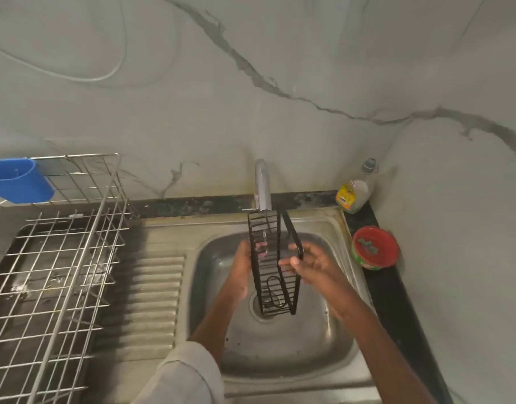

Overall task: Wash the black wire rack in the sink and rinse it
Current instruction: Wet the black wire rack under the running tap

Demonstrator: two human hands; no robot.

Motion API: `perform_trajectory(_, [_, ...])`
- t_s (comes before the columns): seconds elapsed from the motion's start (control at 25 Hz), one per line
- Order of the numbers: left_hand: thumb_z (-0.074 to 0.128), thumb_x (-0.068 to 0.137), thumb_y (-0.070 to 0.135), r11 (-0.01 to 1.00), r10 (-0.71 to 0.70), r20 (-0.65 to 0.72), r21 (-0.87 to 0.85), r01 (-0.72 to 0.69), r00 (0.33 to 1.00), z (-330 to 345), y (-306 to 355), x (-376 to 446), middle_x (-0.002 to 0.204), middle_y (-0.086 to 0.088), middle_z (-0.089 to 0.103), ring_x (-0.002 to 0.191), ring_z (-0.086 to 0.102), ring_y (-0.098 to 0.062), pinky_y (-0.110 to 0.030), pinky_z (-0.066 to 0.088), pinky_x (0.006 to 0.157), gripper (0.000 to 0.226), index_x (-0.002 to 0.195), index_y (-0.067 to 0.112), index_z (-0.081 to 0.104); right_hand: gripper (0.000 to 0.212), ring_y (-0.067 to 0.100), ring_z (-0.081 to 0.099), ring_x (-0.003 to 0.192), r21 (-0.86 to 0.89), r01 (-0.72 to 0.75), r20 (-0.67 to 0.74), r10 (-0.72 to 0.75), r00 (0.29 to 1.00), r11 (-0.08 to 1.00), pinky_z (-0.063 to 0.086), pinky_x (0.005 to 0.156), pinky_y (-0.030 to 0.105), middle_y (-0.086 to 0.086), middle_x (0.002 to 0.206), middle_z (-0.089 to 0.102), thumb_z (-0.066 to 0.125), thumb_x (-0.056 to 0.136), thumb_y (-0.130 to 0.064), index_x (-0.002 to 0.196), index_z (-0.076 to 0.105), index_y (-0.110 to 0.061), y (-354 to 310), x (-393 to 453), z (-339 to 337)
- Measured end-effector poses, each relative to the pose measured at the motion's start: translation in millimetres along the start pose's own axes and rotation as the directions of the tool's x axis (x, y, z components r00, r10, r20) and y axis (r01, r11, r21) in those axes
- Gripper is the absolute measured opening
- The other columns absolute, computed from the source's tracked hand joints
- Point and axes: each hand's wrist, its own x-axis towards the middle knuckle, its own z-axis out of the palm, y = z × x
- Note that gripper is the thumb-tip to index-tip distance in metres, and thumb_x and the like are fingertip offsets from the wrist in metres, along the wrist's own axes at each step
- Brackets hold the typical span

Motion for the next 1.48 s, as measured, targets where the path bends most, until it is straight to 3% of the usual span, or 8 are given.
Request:
perform_trajectory(0.16, [0.027, 0.116, 0.034, 0.998, 0.047, 0.043, 0.030, -0.049, 0.998, 0.1, -2.9, 4.4, 0.116, -0.005, 0.080, 0.106, 0.075, -0.016, -0.019, 0.055, 0.083, 0.053, 0.116, 0.013, 0.075, 0.053, 0.025, 0.073, 0.114, 0.029, -0.014, 0.069, 0.012, 0.998, 0.999, 0.057, 0.096, 0.044, 0.006, 0.120, 0.076, 0.066, 0.096, 0.000, 0.142, 0.056, -0.025, 2.2, 2.3, 10.5])
perform_trajectory(0.36, [0.042, 0.109, 0.031, 0.976, 0.105, 0.203, 0.166, -0.140, 0.973, -0.1, 15.4, 8.1, 0.097, -0.004, 0.076, 0.090, 0.070, -0.020, -0.033, 0.055, 0.082, 0.036, 0.098, 0.020, 0.075, 0.016, 0.039, 0.074, 0.108, 0.474, -0.208, 0.117, 0.173, 0.978, 0.856, 0.061, 0.086, 0.047, 0.026, 0.124, 0.071, 0.050, 0.103, 0.002, 0.114, 0.055, -0.009, 5.7, 10.3, 19.7])
perform_trajectory(0.72, [0.062, 0.087, 0.020, 0.946, 0.294, 0.046, 0.126, -0.297, 0.955, -39.3, -18.1, -5.3, 0.129, 0.004, 0.076, 0.130, 0.065, -0.024, -0.051, 0.048, 0.116, 0.040, 0.124, 0.033, 0.073, 0.033, 0.021, 0.073, 0.095, 0.753, -0.164, -0.022, 0.274, 0.961, 0.637, 0.048, 0.102, 0.054, 0.016, 0.126, 0.073, 0.051, 0.103, 0.001, 0.080, 0.055, -0.022, -3.9, 39.4, 49.3])
perform_trajectory(0.84, [0.072, 0.079, 0.018, 0.871, 0.434, 0.052, 0.229, -0.434, 0.899, -48.5, -22.1, -30.0, 0.134, 0.015, 0.069, 0.137, 0.059, -0.011, -0.035, 0.047, 0.117, 0.069, 0.146, 0.025, 0.055, 0.030, 0.020, 0.074, 0.091, 0.714, -0.184, -0.006, 0.269, 0.963, 0.675, 0.049, 0.102, 0.055, 0.015, 0.125, 0.074, 0.054, 0.101, 0.002, 0.081, 0.054, -0.021, -14.6, 42.1, 86.5])
perform_trajectory(0.92, [0.078, 0.085, 0.022, 0.915, 0.373, -0.053, 0.185, -0.358, 0.926, -54.7, -18.3, -42.8, 0.128, 0.009, 0.068, 0.140, 0.058, -0.019, -0.046, 0.046, 0.119, 0.072, 0.152, 0.021, 0.050, 0.029, 0.021, 0.074, 0.095, 0.682, -0.215, 0.001, 0.294, 0.956, 0.699, 0.050, 0.098, 0.050, 0.012, 0.122, 0.075, 0.057, 0.100, 0.003, 0.083, 0.052, -0.019, -17.2, 40.3, 115.5])
perform_trajectory(1.16, [0.067, 0.096, 0.027, 0.875, 0.468, -0.282, 0.280, -0.394, 0.838, -71.6, -19.4, -46.2, 0.116, 0.013, 0.073, 0.111, 0.071, -0.008, -0.055, 0.058, 0.099, 0.031, 0.125, 0.035, 0.062, 0.009, 0.026, 0.074, 0.105, 0.542, -0.207, 0.042, 0.219, 0.975, 0.815, 0.055, 0.099, 0.048, 0.005, 0.122, 0.076, 0.065, 0.101, -0.010, 0.104, 0.057, -0.014, -10.2, 31.2, 148.8])
perform_trajectory(1.28, [0.057, 0.102, 0.009, 0.890, 0.434, -0.283, 0.285, -0.357, 0.855, -61.4, -3.2, -42.2, 0.113, 0.019, 0.067, 0.108, 0.065, -0.003, -0.044, 0.054, 0.104, 0.034, 0.115, 0.041, 0.057, 0.023, 0.024, 0.075, 0.102, 0.299, -0.144, -0.199, 0.210, 0.957, 0.943, 0.060, 0.091, 0.042, 0.007, 0.112, 0.077, 0.065, 0.102, -0.028, 0.116, 0.062, -0.010, -14.1, 26.5, 113.1])
perform_trajectory(1.48, [0.061, 0.106, 0.016, 0.893, 0.404, -0.112, 0.266, -0.364, 0.908, -24.8, 6.6, -20.0, 0.121, 0.015, 0.065, 0.120, 0.062, -0.010, -0.029, 0.049, 0.103, 0.031, 0.134, 0.027, 0.057, 0.030, 0.020, 0.067, 0.085, -0.205, -0.117, -0.602, -0.031, 0.798, 0.972, 0.053, 0.070, 0.035, -0.004, 0.084, 0.067, 0.069, 0.094, -0.049, 0.087, 0.062, -0.021, -5.7, 15.7, 50.5])
